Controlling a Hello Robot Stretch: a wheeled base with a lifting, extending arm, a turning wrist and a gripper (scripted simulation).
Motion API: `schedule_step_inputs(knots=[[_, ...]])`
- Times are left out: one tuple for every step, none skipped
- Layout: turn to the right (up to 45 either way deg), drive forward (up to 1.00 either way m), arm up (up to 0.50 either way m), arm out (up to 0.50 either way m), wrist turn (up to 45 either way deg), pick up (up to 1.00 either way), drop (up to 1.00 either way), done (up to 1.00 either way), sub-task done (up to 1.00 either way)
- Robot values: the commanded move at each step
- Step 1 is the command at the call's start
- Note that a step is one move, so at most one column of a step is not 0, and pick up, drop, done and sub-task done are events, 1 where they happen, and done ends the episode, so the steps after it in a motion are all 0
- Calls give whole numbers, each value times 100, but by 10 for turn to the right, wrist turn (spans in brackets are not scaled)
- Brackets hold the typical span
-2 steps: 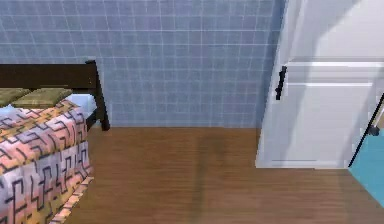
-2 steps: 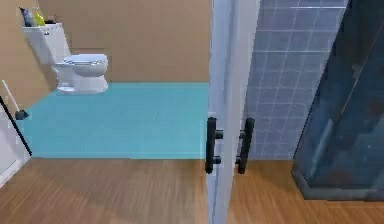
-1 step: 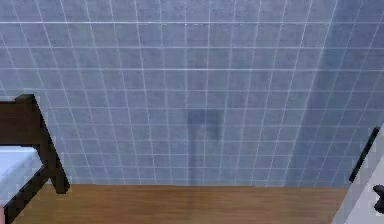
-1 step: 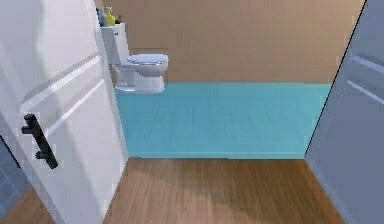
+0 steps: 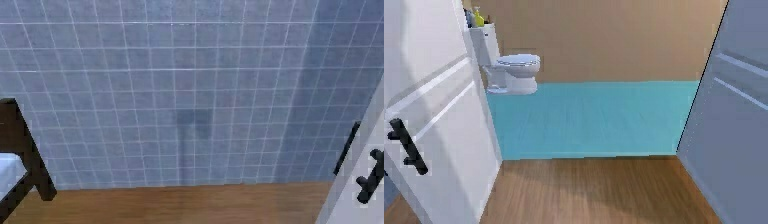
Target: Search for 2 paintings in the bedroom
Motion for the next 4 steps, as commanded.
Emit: schedule_step_inputs(knots=[[0, 80, 0, 0, 0, 0, 0, 0, 0], [450, 0, 0, 0, 0, 0, 0, 0, 0], [300, 0, 0, 0, 0, 0, 0, 0, 0], [0, 0, 0, 0, 0, 0, 0, 100, 0]])
